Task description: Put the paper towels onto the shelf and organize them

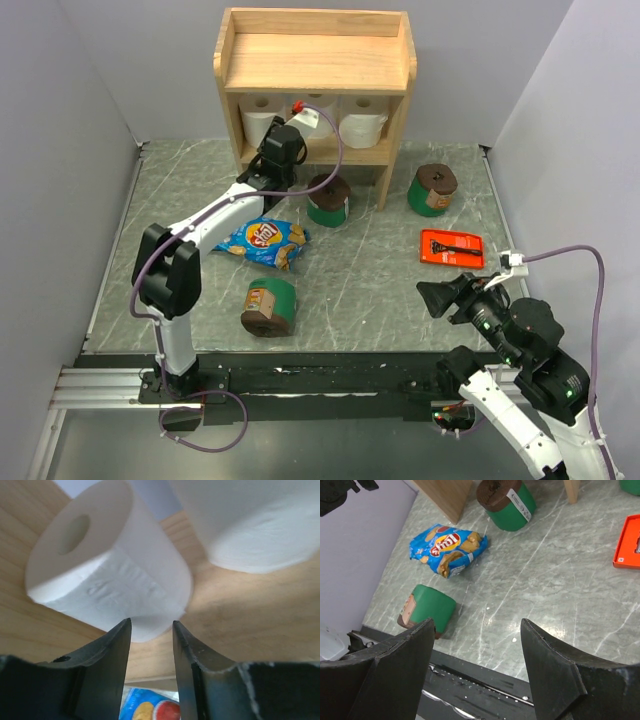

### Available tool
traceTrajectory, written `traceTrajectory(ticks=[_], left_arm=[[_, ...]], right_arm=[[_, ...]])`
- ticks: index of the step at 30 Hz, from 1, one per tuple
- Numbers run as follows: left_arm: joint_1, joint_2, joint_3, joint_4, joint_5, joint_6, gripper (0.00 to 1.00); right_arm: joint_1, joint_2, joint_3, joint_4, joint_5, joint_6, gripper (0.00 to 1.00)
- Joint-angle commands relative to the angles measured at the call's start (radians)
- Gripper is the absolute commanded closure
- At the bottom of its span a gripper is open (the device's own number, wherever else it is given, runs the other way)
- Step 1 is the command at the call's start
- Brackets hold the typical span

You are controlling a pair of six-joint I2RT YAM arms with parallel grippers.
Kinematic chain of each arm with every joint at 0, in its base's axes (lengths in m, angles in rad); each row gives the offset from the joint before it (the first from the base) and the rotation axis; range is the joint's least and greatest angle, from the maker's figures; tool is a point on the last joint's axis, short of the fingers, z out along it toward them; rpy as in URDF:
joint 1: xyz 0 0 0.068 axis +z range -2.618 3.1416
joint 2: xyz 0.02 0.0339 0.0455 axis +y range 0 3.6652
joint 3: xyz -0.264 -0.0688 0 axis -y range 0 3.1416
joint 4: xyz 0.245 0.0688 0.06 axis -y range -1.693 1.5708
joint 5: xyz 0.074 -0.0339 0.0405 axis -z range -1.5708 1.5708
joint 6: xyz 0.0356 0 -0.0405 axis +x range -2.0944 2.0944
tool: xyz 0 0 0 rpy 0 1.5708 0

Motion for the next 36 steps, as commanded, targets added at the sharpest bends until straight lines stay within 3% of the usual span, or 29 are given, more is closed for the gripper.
traceTrajectory(ticks=[1, 9, 12, 15, 21, 23, 31, 36], left_arm=[[-0.035, -0.142, -0.003, -0.039, 0.116, -0.134, 0.53], [-0.078, -0.454, -0.193, -0.099, 0.226, -0.356, 0.36], [-0.078, -0.601, -0.276, -0.190, 0.231, -0.470, 0.22], [-0.075, -0.716, -0.339, -0.337, 0.240, -0.583, 0.01], [-0.070, -0.833, -0.474, -0.671, 0.225, -0.982, 0.04], [-0.070, -0.847, -0.499, -0.765, 0.235, -1.031, 0.04], [-0.070, -1.051, -0.758, -0.757, 0.266, -1.132, 0.03], [-0.065, -1.115, -0.816, -0.751, 0.317, -1.165, 0.04]], right_arm=[[0.003, 0.034, -0.001, 0.077, -0.010, 0.012, 0.24], [0.000, 0.118, 0.018, 0.092, 0.015, 0.002, 0.24], [0.002, 0.144, 0.012, 0.120, 0.006, -0.001, 0.24], [0.003, 0.164, -0.001, 0.135, -0.010, -0.003, 0.24], [0.003, 0.151, -0.067, 0.155, -0.016, -0.008, 0.24], [0.004, 0.137, -0.092, 0.164, -0.025, -0.006, 0.23], [0.005, 0.218, -0.155, 0.318, -0.210, -0.006, 0.24], [0.071, 0.356, -0.179, 0.561, -0.335, -0.064, 0.21]])
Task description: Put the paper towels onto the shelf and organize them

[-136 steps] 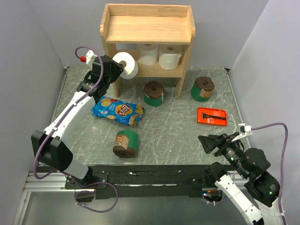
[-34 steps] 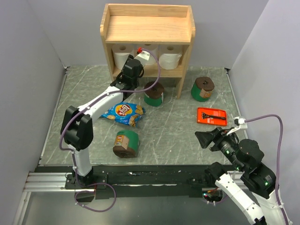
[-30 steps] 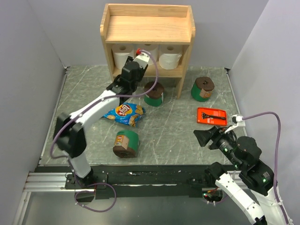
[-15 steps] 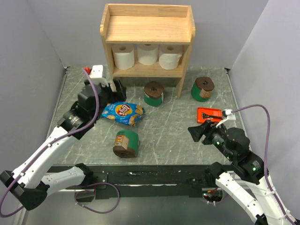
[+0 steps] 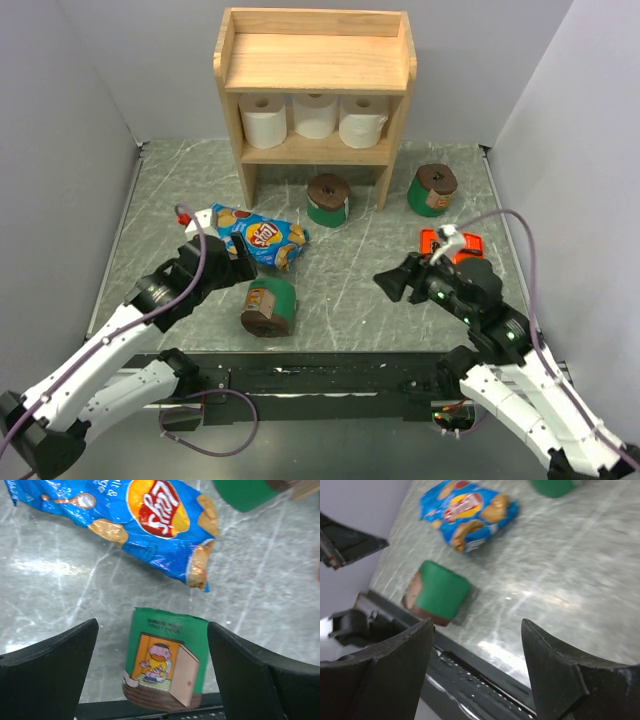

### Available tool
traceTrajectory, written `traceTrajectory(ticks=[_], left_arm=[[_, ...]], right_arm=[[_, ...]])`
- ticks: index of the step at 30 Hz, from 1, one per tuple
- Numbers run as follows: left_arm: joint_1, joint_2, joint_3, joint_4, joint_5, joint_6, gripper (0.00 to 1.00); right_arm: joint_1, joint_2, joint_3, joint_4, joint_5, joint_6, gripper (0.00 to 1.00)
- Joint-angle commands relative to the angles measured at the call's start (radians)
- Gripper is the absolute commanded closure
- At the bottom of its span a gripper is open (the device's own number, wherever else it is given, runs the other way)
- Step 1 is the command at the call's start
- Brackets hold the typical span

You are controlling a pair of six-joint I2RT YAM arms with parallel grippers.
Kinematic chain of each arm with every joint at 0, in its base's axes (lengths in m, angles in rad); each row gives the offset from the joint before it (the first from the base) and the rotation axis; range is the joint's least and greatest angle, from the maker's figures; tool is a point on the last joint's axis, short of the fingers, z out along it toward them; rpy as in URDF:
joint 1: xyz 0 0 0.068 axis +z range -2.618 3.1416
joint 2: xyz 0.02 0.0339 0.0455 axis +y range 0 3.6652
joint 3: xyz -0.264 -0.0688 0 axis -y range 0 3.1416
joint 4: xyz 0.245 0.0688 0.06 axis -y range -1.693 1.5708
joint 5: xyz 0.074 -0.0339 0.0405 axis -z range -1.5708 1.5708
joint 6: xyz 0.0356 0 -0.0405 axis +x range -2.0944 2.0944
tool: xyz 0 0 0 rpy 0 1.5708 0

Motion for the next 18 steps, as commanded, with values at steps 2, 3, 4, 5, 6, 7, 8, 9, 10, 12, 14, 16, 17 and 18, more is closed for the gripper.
traceTrajectory(ticks=[2, 3, 4, 5, 6, 7, 8, 9, 10, 12, 14, 16, 17, 18], left_arm=[[0.010, -0.051, -0.004, 0.013, 0.039, -0.044, 0.04], [0.012, -0.054, 0.004, 0.013, 0.033, -0.024, 0.04], [0.013, -0.057, 0.013, 0.025, 0.031, 0.003, 0.04], [0.015, -0.062, 0.030, 0.030, 0.031, 0.072, 0.03], [0.015, -0.068, 0.041, 0.033, 0.022, 0.100, 0.04], [0.015, -0.071, 0.049, 0.036, 0.011, 0.128, 0.04], [0.015, -0.076, 0.058, 0.034, 0.008, 0.172, 0.03], [0.015, -0.083, 0.062, 0.030, 0.017, 0.174, 0.02], [0.016, -0.089, 0.067, 0.022, 0.026, 0.165, 0.02], [0.015, -0.111, 0.067, -0.007, 0.080, 0.084, 0.01], [0.016, -0.143, 0.037, -0.024, 0.143, 0.016, 0.01], [0.016, -0.164, 0.015, -0.049, 0.221, -0.033, 0.06], [0.015, -0.187, -0.002, -0.059, 0.239, -0.071, 0.07], [0.016, -0.201, -0.013, -0.084, 0.258, -0.087, 0.10]], right_arm=[[0.138, 0.188, -0.003, 0.304, -0.094, -0.107, 0.18], [0.158, 0.226, 0.012, 0.324, -0.094, -0.132, 0.17], [0.175, 0.313, 0.061, 0.343, -0.102, -0.158, 0.17], [0.207, 0.360, 0.092, 0.341, -0.131, -0.204, 0.16], [0.219, 0.404, 0.124, 0.340, -0.148, -0.227, 0.16], [0.232, 0.488, 0.184, 0.335, -0.167, -0.250, 0.11], [0.247, 0.527, 0.207, 0.338, -0.219, -0.289, 0.09], [0.258, 0.562, 0.228, 0.338, -0.238, -0.302, 0.09], [0.264, 0.629, 0.270, 0.340, -0.252, -0.313, 0.08], [0.273, 0.717, 0.305, 0.347, -0.280, -0.334, 0.08], [0.275, 0.771, 0.345, 0.373, -0.301, -0.360, 0.07], [0.272, 0.857, 0.398, 0.367, -0.324, -0.411, 0.05], [0.270, 0.891, 0.420, 0.352, -0.332, -0.422, 0.05], [0.269, 0.958, 0.443, 0.346, -0.353, -0.431, 0.05]])
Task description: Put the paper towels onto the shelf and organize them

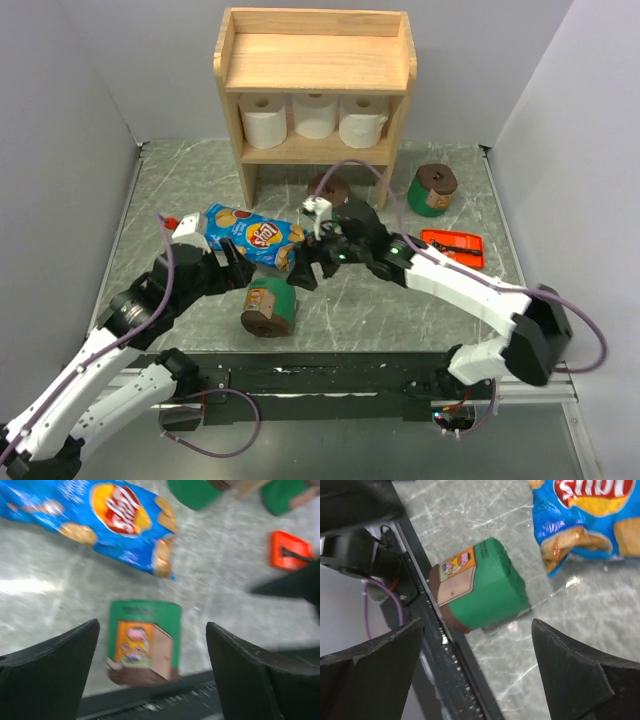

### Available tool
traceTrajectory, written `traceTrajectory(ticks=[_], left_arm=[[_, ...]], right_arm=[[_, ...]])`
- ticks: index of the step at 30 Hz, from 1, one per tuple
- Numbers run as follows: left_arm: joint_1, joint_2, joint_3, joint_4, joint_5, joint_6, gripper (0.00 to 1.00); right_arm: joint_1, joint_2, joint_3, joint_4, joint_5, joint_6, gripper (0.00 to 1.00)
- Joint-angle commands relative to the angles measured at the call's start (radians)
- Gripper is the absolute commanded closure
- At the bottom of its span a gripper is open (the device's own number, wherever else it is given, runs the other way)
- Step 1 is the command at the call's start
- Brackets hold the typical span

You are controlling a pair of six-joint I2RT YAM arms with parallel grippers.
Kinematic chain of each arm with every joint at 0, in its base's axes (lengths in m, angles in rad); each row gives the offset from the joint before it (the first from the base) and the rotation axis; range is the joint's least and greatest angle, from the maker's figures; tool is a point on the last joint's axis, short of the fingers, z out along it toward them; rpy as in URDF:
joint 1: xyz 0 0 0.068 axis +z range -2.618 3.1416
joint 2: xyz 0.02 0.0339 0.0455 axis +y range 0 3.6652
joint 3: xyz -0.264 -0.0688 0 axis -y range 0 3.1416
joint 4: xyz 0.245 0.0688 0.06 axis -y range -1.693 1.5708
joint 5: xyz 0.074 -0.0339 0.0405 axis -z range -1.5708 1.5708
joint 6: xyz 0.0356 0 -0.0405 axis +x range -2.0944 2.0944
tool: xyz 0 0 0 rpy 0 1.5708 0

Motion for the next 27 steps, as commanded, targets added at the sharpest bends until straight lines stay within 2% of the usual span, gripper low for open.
traceTrajectory(ticks=[1, 3, 7, 10, 14, 20, 27], left_arm=[[0.003, -0.074, -0.050, -0.064, 0.183, -0.132, 0.11], [0.003, -0.119, -0.086, -0.056, 0.233, -0.149, 0.15], [0.003, -0.183, -0.136, -0.044, 0.288, -0.254, 0.15], [0.003, -0.229, -0.208, 0.008, 0.326, -0.350, 0.13], [0.003, -0.226, -0.270, 0.015, 0.291, -0.428, 0.11], [0.001, -0.165, -0.275, -0.002, 0.236, -0.474, 0.09], [0.003, -0.171, -0.271, -0.039, 0.087, -0.509, 0.08]], right_arm=[[-0.007, 0.161, 0.148, 0.021, -0.101, -0.114, 0.05], [-0.010, 0.249, 0.184, 0.017, -0.155, -0.122, 0.04], [-0.028, 0.359, 0.264, 0.026, -0.290, -0.128, 0.04], [-0.041, 0.445, 0.329, -0.018, -0.336, -0.137, 0.03], [-0.057, 0.522, 0.376, -0.048, -0.411, -0.138, 0.03], [-0.062, 0.554, 0.336, -0.016, -0.474, -0.133, 0.04], [-0.065, 0.600, 0.325, -0.029, -0.509, -0.133, 0.05]])
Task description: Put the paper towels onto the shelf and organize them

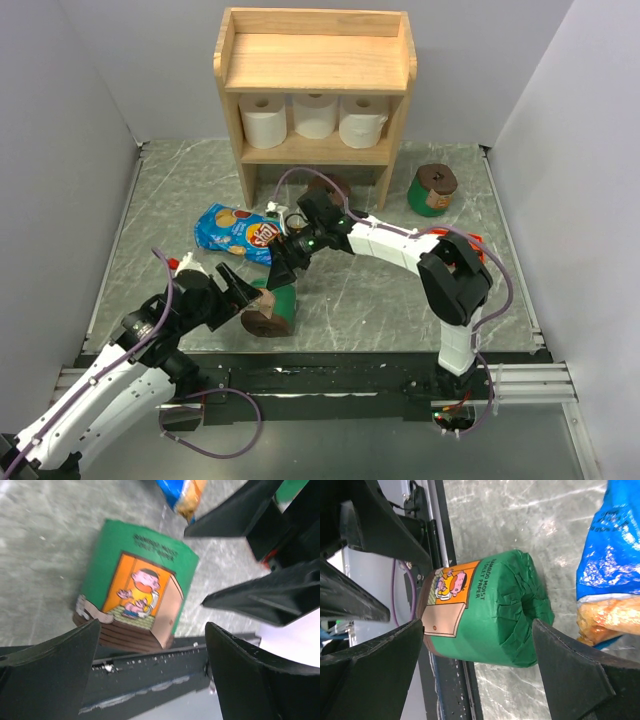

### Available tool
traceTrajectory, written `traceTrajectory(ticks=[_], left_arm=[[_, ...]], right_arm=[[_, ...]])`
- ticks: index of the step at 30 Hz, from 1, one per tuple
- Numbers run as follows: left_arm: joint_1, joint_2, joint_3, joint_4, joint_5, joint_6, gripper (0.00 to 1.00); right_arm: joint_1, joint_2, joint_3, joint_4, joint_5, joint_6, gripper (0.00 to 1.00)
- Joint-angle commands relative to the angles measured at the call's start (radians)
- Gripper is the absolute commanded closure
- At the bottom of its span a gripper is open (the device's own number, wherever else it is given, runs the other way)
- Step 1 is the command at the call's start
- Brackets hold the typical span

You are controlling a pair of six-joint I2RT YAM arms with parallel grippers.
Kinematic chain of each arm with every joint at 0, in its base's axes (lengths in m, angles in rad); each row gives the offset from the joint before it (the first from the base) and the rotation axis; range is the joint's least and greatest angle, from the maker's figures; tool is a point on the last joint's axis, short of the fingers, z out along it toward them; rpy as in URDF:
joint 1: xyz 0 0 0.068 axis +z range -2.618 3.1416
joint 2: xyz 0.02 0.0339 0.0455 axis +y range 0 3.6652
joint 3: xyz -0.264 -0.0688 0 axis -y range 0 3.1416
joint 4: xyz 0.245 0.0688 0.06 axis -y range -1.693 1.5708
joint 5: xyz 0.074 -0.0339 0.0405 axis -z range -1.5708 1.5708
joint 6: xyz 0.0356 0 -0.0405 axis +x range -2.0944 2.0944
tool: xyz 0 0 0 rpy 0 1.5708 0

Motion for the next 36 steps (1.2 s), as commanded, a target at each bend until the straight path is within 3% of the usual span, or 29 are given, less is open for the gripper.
traceTrajectory(ticks=[1, 23, 36], left_arm=[[0.003, -0.004, 0.004, -0.014, -0.096, -0.054, 0.08], [0.003, -0.010, -0.143, 0.114, -0.072, -0.159, 0.11], [0.003, 0.039, -0.149, 0.146, -0.136, -0.131, 0.14]], right_arm=[[-0.003, 0.044, -0.004, 0.012, -0.049, -0.013, 0.05], [0.000, -0.020, -0.187, 0.208, -0.142, 0.093, 0.10], [-0.002, -0.117, -0.286, 0.368, -0.225, 0.175, 0.20]])
